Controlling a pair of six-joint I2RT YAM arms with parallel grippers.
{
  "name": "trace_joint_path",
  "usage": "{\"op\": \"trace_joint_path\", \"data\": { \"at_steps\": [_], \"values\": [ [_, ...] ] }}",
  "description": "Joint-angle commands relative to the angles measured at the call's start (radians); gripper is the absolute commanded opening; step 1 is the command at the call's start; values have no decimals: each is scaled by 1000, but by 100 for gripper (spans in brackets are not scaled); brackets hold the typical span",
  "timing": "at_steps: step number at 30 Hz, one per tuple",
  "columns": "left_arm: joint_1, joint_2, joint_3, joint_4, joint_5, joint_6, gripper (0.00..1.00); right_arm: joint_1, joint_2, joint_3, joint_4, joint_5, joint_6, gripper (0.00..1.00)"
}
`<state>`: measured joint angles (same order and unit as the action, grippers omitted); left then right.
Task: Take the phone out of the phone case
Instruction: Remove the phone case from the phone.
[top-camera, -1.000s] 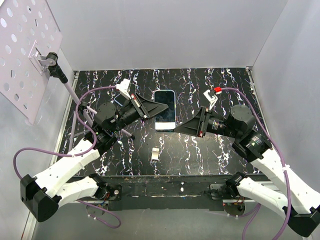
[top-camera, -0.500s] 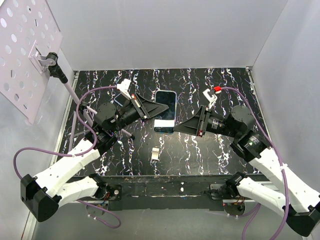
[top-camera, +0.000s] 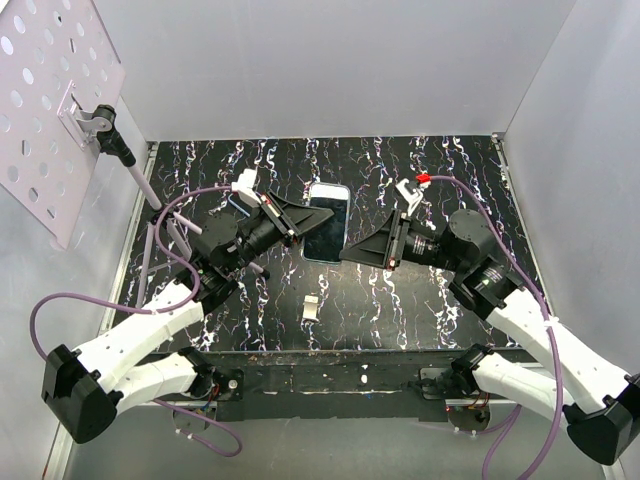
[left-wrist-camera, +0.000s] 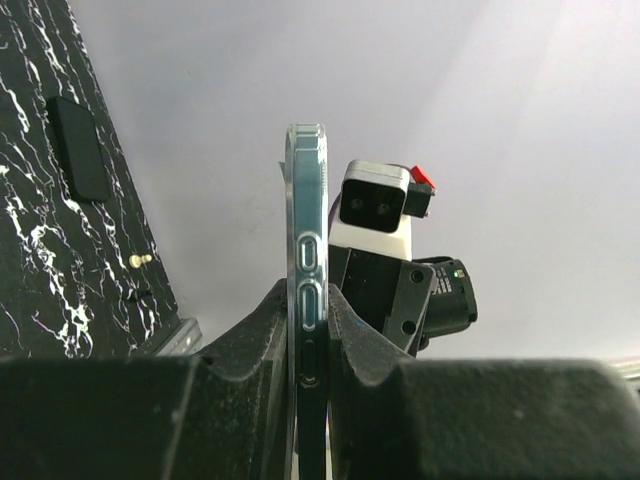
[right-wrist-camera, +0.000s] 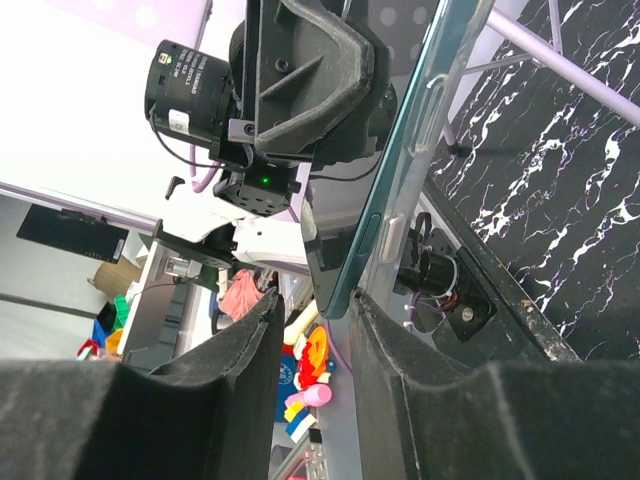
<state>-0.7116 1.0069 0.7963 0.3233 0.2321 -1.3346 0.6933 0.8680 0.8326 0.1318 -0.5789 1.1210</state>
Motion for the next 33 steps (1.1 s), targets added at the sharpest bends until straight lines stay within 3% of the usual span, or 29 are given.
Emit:
{"op": "trace_joint_path", "data": {
  "at_steps": [1, 11, 13, 16, 19, 20, 22, 25, 28, 33],
  "values": [
    [-52, -34, 1, 95, -59, -43, 0, 0, 46, -6, 126, 60, 25, 39],
    [-89, -86, -38, 102, -131, -11, 0, 0, 118, 11, 158, 88, 66, 32],
    [-89, -91, -51, 120, -137, -6, 0, 0, 106, -6, 170, 99, 71, 23],
    [-89, -94, -36, 91, -128, 50, 0, -3, 80, -16, 141, 114, 71, 2],
    [-89, -100, 10, -44, -119, 136, 1, -9, 49, -13, 123, 100, 54, 1],
    [-89, -106, 6, -65, -117, 146, 13, -9, 40, -7, 108, 96, 37, 1],
    [-89, -126, -41, -41, -119, 135, 47, -18, 19, 17, 53, 90, 7, 1],
    [-89, -165, -115, 45, -114, 141, 70, -44, -12, 25, 52, 47, 3, 1],
    [-89, -220, -121, 5, -96, 230, 98, -84, -47, 17, 52, 14, 29, 1],
    [-86, -278, -103, -118, -45, 394, 96, -146, -64, -30, 169, -64, 158, 1]
  ]
}}
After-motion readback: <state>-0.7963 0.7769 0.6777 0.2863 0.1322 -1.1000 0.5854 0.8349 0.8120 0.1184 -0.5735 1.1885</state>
